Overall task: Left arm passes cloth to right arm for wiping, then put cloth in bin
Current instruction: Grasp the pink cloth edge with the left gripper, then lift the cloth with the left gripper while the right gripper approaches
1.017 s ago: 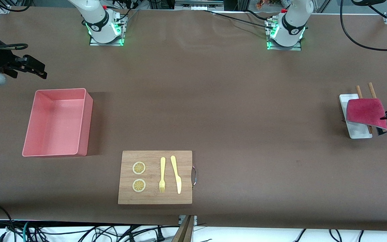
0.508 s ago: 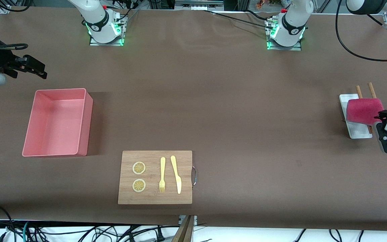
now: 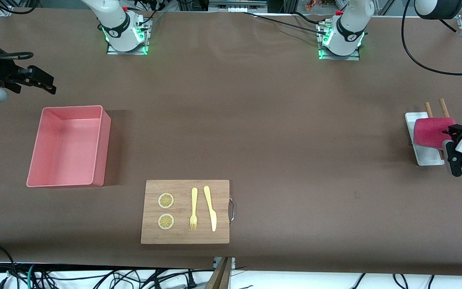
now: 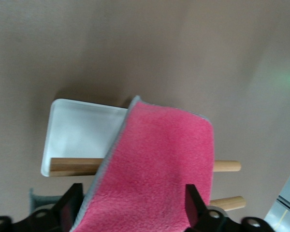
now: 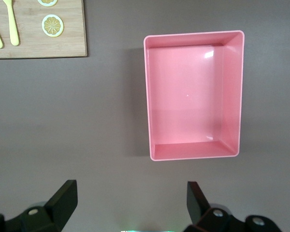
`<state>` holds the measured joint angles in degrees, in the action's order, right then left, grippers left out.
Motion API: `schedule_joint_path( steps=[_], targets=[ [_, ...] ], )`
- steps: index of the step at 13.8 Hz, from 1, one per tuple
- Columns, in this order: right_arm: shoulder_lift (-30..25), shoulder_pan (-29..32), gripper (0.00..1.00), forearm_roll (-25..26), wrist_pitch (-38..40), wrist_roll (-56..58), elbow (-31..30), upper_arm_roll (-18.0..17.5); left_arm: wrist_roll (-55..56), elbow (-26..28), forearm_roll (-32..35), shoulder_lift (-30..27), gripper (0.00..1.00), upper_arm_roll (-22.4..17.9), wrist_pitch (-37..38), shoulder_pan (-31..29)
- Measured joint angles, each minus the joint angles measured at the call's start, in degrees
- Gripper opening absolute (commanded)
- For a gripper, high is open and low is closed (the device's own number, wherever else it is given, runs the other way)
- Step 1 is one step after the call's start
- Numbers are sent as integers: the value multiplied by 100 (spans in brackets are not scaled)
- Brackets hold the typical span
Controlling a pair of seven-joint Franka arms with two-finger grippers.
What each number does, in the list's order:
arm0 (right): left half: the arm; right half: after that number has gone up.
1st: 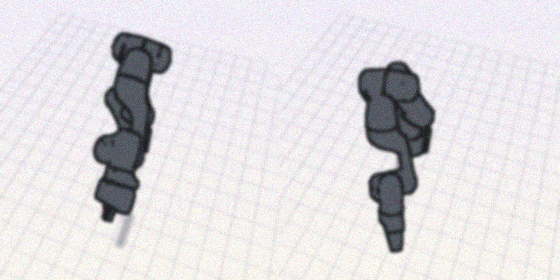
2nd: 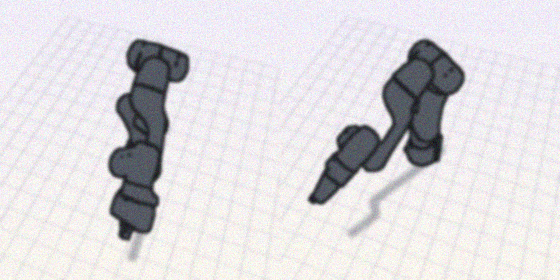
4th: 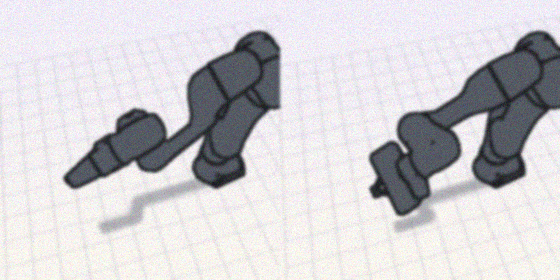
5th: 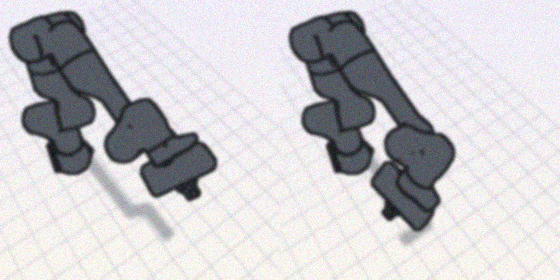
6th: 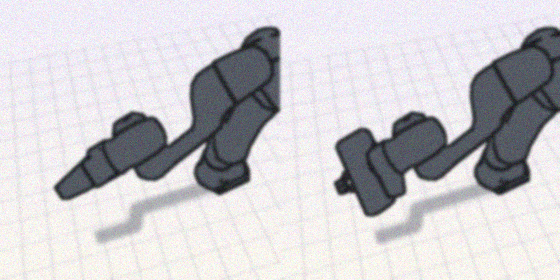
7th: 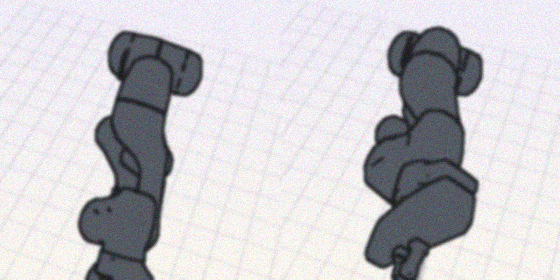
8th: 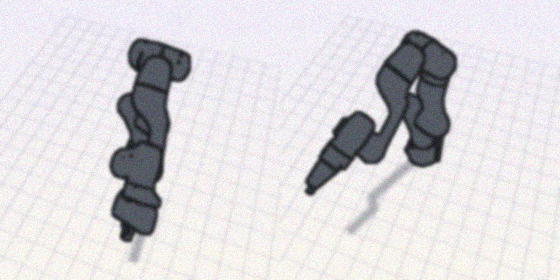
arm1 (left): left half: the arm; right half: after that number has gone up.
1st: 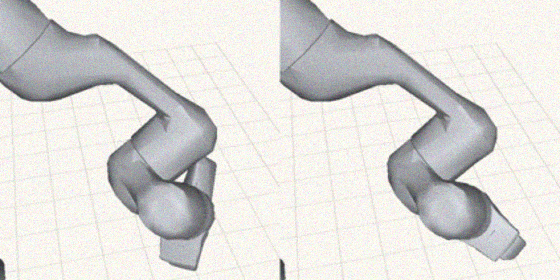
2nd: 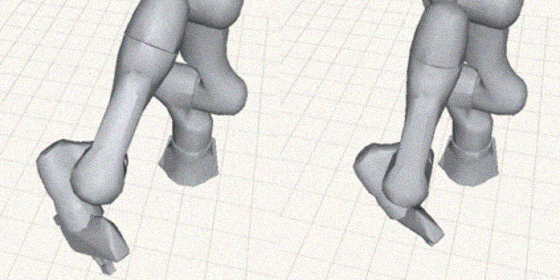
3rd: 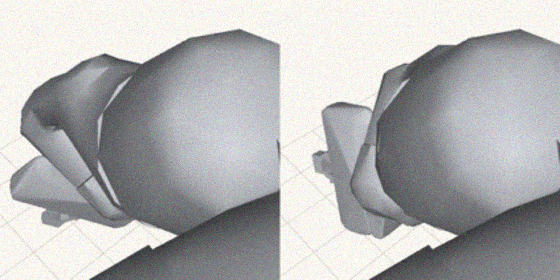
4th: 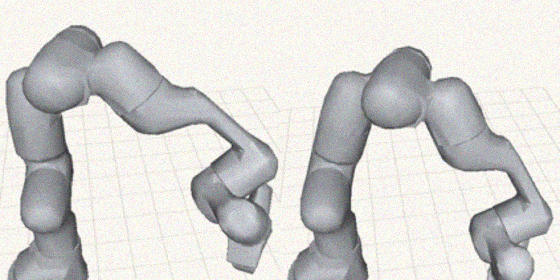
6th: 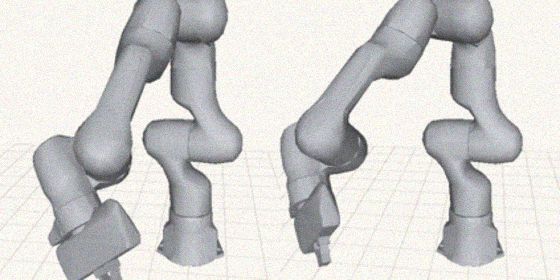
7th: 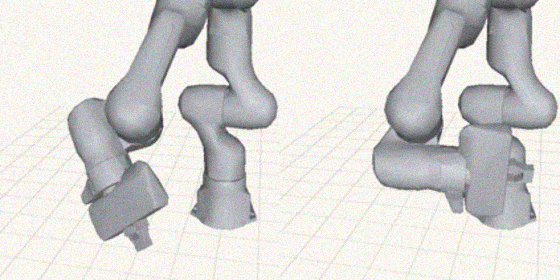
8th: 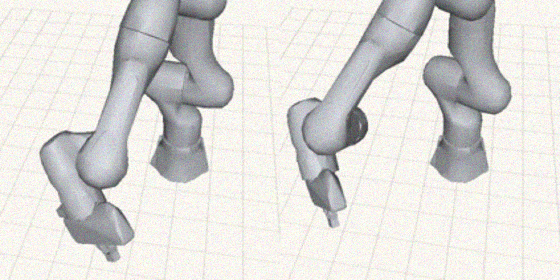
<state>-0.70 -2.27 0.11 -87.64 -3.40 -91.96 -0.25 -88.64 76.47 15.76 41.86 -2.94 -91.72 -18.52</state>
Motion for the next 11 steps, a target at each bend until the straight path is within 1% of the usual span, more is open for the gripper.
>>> schedule_joint_path(
  steps=[1, 2, 11],
  targets=[
    [0, 0, 100, 0, 0, 0, 0, 0, -17, 0, 0, 0, 6, 0, 53, -1],
    [0, 0, 100, 0, 0, 0, 0, 0, -26, -1, 0, -2, 0, 0, 73, -1],
    [0, 0, 100, 0, 0, 1, 0, 0, -47, -70, -61, -92, 0, 1, 438, 1]
  ],
)
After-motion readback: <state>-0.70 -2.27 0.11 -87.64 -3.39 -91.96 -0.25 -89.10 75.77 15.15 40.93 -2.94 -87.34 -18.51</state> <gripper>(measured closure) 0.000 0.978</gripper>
